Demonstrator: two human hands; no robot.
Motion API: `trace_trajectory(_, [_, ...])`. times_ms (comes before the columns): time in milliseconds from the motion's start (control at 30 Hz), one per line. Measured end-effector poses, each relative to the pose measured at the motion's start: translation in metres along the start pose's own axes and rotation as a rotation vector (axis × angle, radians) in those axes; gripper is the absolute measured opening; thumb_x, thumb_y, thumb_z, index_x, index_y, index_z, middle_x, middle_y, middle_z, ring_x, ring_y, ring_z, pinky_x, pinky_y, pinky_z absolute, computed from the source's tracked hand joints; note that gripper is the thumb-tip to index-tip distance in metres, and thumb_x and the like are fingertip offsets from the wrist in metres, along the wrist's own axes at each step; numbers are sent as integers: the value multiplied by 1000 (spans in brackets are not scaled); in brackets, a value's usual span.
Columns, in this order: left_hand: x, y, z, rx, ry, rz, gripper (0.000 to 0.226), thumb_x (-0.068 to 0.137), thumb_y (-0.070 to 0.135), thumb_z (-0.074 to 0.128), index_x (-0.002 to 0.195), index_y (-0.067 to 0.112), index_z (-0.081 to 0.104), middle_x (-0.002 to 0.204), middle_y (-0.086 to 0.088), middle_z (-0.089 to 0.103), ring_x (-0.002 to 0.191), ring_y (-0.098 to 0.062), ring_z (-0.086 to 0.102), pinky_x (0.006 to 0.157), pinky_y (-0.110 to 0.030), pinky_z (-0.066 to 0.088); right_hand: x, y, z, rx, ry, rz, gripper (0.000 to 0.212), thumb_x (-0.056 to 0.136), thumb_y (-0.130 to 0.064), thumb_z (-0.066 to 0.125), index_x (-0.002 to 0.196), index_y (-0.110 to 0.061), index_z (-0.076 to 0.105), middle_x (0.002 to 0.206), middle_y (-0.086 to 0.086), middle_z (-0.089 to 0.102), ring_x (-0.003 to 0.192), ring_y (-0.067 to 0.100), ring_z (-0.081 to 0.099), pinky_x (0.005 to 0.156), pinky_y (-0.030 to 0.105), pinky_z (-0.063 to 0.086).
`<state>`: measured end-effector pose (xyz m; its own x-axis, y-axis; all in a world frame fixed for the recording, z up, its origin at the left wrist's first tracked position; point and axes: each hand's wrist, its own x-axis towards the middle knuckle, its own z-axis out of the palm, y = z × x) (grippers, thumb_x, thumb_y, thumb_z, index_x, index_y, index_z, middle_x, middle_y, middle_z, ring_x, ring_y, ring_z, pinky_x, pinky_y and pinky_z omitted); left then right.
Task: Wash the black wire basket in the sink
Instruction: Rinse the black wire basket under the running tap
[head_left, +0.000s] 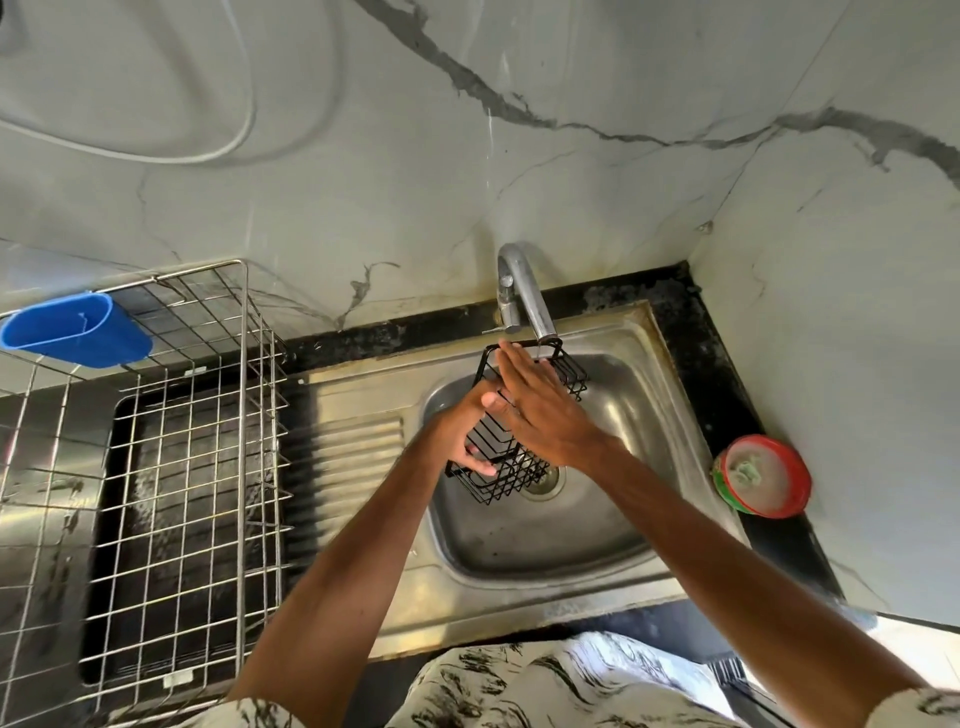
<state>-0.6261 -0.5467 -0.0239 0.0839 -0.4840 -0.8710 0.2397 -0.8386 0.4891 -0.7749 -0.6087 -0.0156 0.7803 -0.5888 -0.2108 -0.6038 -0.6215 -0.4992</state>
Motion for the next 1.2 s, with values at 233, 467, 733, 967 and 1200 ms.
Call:
trace_trajectory(233, [-10,28,13,-60,111,-98,66,84,68,70,133,29,50,157,-14,35,128,-55,47,75,-66,60,-19,7,-4,-55,49,-66,78,100,-62,6,159,-14,-10,167,1,-21,153,11,-18,126,40,-6])
trace_trajectory(467, [-7,31,10,-67,117,-114,74,84,70,64,141,27,45,158,-15,32,123,-58,48,78,-65,60,-8,21,-12,55,47,80,80,98,-68,5,161,-20,-7,168,0,-12,154,15,-15,125,53,-6])
trace_trajectory(733, [-8,28,-2,-45,110,-112,74,78,66,70,137,27,48,156,-17,30,121,-55,49,78,-63,61,-8,40,-24,92,-7,104,65,107,-52,20,161,-25,-3,169,-3,-3,155,15,2,126,45,5])
trace_trajectory(967, [-7,28,0,-59,125,-99,77,86,74,60,144,27,44,162,-16,25,125,-57,47,78,-62,61,-2,12,-19,135,12,171,75,102,-63,14,161,-20,-5,168,2,-9,154,20,-10,125,47,-6])
trace_trajectory(1200, [-12,27,-3,-44,119,-96,71,87,73,60,137,26,46,162,-17,26,124,-56,48,79,-63,61,1,8,-18,14,-10,100,75,103,-61,15,160,-19,-10,168,2,-13,155,18,-9,124,50,-5])
